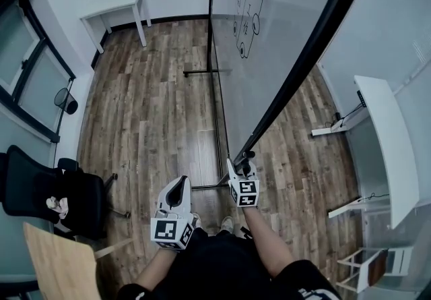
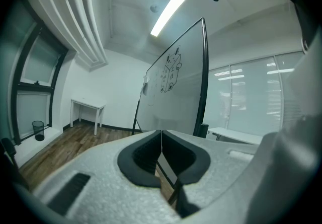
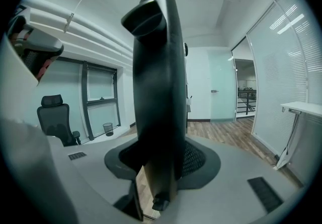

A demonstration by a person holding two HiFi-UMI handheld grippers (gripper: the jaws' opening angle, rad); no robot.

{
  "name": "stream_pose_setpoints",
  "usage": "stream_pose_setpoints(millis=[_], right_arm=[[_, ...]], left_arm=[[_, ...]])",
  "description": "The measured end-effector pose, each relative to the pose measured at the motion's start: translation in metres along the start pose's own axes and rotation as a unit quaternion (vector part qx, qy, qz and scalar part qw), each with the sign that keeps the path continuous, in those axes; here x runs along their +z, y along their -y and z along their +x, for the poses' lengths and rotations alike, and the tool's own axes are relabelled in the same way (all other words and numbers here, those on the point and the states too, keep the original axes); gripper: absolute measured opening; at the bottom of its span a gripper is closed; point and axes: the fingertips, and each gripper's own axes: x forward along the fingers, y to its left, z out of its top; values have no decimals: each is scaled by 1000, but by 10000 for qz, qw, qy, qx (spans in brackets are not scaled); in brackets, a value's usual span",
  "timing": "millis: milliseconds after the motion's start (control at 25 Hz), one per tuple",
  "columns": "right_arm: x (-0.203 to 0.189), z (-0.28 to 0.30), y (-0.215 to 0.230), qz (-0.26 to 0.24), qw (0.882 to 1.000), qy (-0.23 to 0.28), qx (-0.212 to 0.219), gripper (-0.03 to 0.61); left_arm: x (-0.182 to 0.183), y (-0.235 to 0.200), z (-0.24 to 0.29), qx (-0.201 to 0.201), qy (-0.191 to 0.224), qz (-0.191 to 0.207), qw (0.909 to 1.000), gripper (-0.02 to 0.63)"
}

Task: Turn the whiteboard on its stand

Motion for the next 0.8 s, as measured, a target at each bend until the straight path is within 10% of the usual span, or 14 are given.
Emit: stream_pose_setpoints(millis=[800], right_arm=[[-11,-50,-22,48,9990,-429,105,166]], left_arm=[[6,17,4,-54,4,38,10000,18]])
